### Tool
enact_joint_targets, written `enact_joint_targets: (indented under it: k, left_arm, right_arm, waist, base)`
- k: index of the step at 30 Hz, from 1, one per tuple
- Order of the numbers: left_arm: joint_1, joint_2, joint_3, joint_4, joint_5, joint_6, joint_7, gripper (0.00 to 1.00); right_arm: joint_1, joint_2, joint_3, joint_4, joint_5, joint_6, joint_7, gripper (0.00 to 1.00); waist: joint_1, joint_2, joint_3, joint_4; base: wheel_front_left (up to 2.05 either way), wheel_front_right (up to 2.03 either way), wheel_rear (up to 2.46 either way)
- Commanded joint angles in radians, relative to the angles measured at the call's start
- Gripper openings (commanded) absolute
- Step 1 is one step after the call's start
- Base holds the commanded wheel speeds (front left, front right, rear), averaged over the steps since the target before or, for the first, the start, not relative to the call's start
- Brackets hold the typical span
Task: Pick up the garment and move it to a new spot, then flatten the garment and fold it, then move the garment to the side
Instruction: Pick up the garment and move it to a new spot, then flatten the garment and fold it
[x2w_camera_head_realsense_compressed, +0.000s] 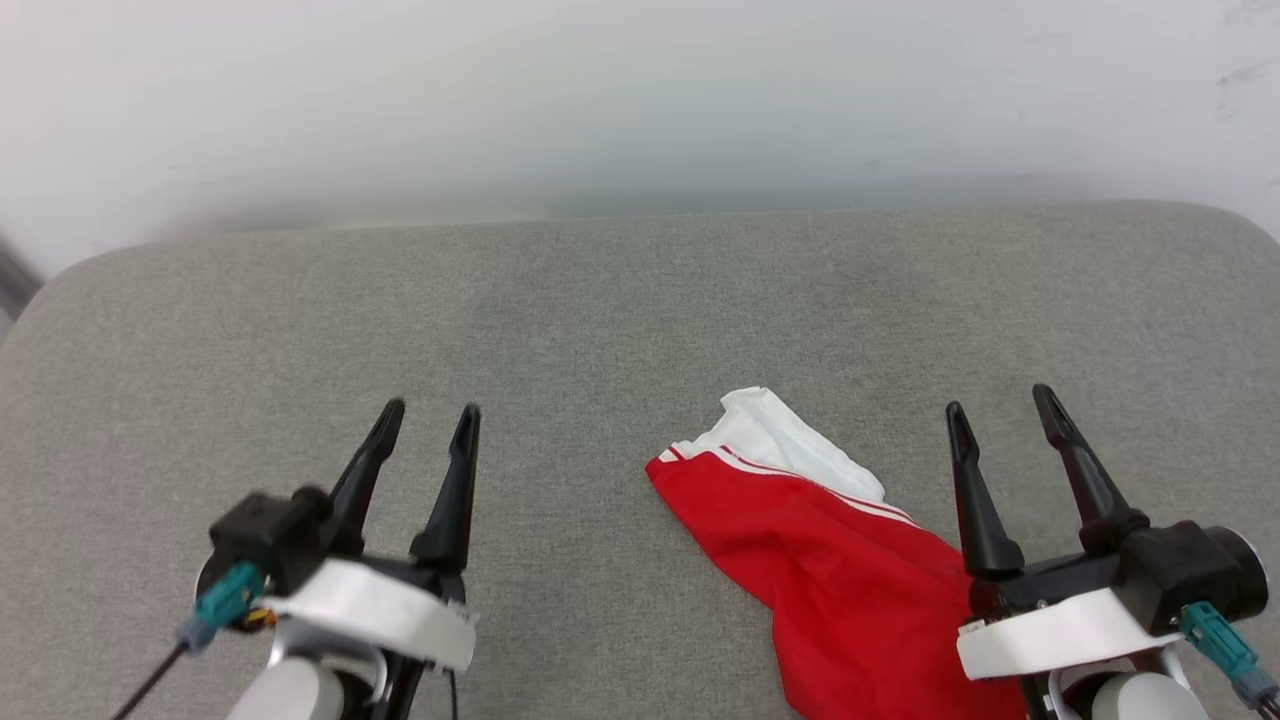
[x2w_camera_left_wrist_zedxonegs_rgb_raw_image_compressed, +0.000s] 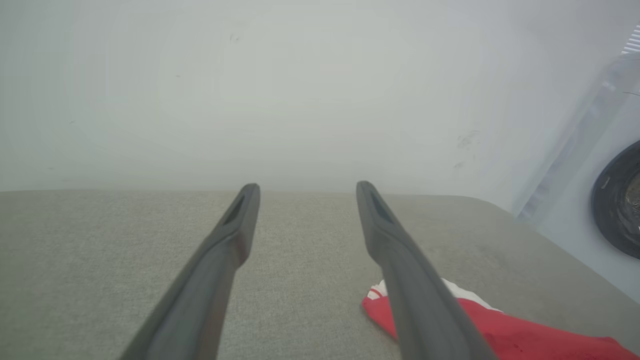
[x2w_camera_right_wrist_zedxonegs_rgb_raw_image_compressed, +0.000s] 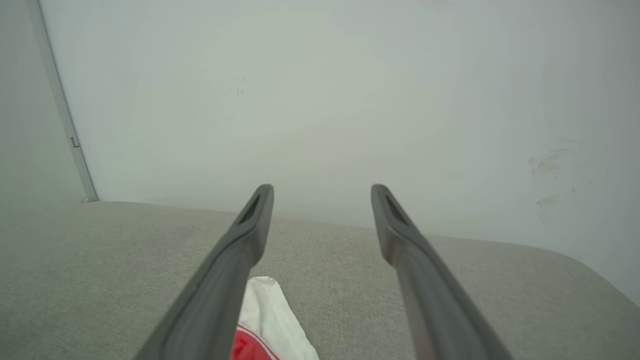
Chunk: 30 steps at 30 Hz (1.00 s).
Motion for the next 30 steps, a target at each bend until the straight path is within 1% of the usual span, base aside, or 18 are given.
enact_joint_targets:
  k: [1, 4, 7, 10, 12, 14, 16, 17, 19, 22, 26, 30]
  left_arm:
    - [0.026, -0.009, 0.016, -0.009, 0.018, -0.010, -0.002, 1.00]
    - [0.094, -0.060, 0.080, -0.048, 0.073, -0.034, -0.003, 1.00]
    - [0.144, -0.108, 0.129, -0.060, 0.115, -0.069, -0.003, 1.00]
    - [0.156, -0.136, 0.149, -0.046, 0.158, -0.105, -0.003, 1.00]
    - [0.151, -0.148, 0.157, -0.036, 0.177, -0.121, -0.003, 1.00]
    - [0.142, -0.157, 0.163, -0.026, 0.185, -0.136, -0.003, 1.00]
    - [0.131, -0.168, 0.163, -0.017, 0.166, -0.149, -0.003, 1.00]
    - [0.123, -0.167, 0.153, -0.011, 0.153, -0.158, -0.002, 1.00]
    - [0.080, -0.130, 0.121, -0.006, 0.163, -0.167, 0.017, 1.00]
    - [-0.003, -0.100, 0.068, -0.007, 0.142, -0.176, 0.095, 1.00]
    - [-0.175, -0.045, -0.016, -0.012, 0.107, -0.178, 0.253, 1.00]
    - [-0.380, 0.015, -0.124, 0.006, -0.002, -0.179, 0.455, 1.00]
  right_arm:
    - [0.014, 0.002, 0.000, -0.002, 0.000, 0.000, -0.002, 1.00]
    - [0.015, 0.002, 0.002, -0.004, 0.003, 0.000, -0.002, 1.00]
    - [0.021, 0.002, 0.005, -0.005, 0.004, 0.000, -0.002, 1.00]
    - [0.021, 0.002, 0.011, -0.004, 0.004, 0.000, -0.002, 1.00]
    - [0.018, 0.002, 0.015, -0.002, 0.005, 0.000, -0.002, 1.00]
    - [0.012, 0.002, 0.019, -0.002, 0.005, 0.000, -0.002, 1.00]
    - [0.003, 0.002, 0.022, -0.005, 0.004, 0.000, -0.002, 1.00]
    - [0.001, 0.002, 0.023, -0.006, 0.003, 0.000, -0.002, 1.00]
    - [-0.006, 0.002, 0.020, -0.009, 0.002, 0.000, -0.002, 1.00]
    - [-0.017, 0.002, 0.017, -0.018, -0.003, 0.000, -0.002, 1.00]
    - [-0.037, 0.002, 0.010, -0.029, 0.003, 0.000, -0.002, 1.00]
    - [-0.062, 0.002, -0.002, -0.040, 0.018, 0.000, -0.002, 1.00]
  waist:
    - [0.0000, -0.0001, -0.003, 0.000]
    - [0.0000, -0.0001, -0.006, 0.000]
    - [0.0000, -0.0001, -0.007, -0.001]
    - [0.0000, -0.0001, -0.006, -0.004]
    - [0.0000, -0.0001, -0.005, -0.008]
    - [0.0000, -0.0001, -0.001, -0.016]
    - [0.0000, -0.0001, 0.007, -0.028]
    - [0.0000, -0.0001, 0.013, -0.034]
    - [0.0000, -0.0001, 0.029, -0.047]
    - [0.0000, -0.0001, 0.069, -0.070]
    - [0.0000, -0.0001, 0.130, -0.107]
    - [0.0000, -0.0001, 0.195, -0.143]
  base:
    - [0.00, 0.00, 0.00]
    - [0.00, 0.00, 0.00]
    - [0.00, 0.00, 0.00]
    - [0.00, 0.00, 0.00]
    - [0.00, 0.00, 0.00]
    - [0.00, 0.00, 0.00]
    - [0.00, 0.00, 0.00]
    - [0.00, 0.00, 0.00]
    - [0.00, 0.00, 0.00]
    - [0.00, 0.00, 0.00]
    - [0.00, 0.00, 0.00]
    - [0.00, 0.00, 0.00]
